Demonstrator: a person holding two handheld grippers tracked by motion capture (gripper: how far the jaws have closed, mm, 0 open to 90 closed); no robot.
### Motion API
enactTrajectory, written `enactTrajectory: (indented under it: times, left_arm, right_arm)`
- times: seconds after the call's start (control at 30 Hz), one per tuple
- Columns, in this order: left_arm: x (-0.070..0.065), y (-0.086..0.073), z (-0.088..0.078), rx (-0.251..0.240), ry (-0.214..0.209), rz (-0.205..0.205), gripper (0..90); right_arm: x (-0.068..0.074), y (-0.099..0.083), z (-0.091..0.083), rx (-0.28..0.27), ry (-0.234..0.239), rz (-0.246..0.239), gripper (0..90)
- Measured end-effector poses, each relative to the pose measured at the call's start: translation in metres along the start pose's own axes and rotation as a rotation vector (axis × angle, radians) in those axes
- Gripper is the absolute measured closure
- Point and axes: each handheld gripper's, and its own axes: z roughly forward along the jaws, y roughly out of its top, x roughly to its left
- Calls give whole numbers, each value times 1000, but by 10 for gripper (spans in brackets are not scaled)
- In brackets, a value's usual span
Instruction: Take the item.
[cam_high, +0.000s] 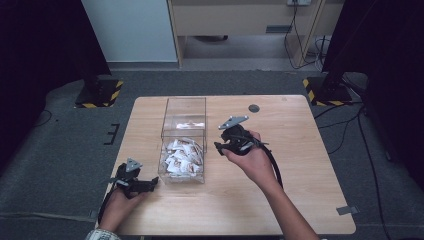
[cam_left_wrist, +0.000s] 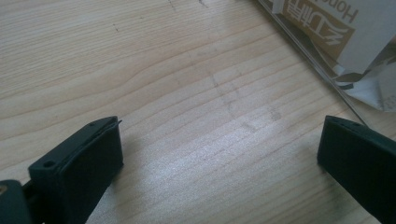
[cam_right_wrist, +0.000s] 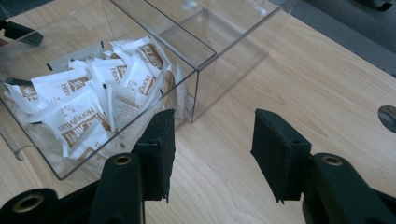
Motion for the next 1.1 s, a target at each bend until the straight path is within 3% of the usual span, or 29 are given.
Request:
enactTrajectory:
  times: [0.5,1.1]
  left_arm:
    - [0,0,0,0,-1,0,0]
    - [0,0,0,0,-1,0,0]
  right_arm:
    - [11,22,-3,-22,15,-27,520]
    - [43,24,21,-11,82,-67,595]
